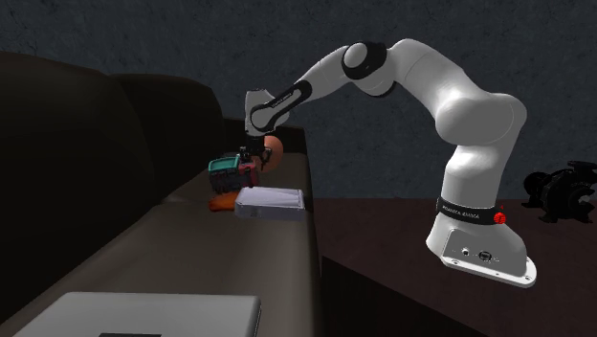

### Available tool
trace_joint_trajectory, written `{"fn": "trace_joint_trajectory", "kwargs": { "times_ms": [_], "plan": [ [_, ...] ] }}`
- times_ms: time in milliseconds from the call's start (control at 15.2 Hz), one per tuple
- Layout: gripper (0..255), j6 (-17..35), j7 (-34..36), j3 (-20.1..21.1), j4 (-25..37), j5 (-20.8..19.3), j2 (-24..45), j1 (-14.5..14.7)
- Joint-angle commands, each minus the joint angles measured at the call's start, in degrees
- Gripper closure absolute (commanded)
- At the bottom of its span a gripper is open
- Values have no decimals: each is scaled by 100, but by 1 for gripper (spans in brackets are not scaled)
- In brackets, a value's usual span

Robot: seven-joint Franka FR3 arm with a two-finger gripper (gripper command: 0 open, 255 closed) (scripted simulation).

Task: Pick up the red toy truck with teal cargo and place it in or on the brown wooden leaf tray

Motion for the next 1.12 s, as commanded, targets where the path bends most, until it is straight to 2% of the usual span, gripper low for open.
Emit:
{"fn": "trace_joint_trajectory", "kwargs": {
  "times_ms": [0,198,264,528,1056],
  "plan": [
    [0,-78,-13,-6,-49,15,134,31],
    [0,22,-31,-21,-155,-3,127,-37],
    [0,6,47,-16,-216,2,61,23],
    [0,-267,22,152,-548,151,-526,-107],
    [0,-267,22,151,-548,152,-526,-107]
  ]
}}
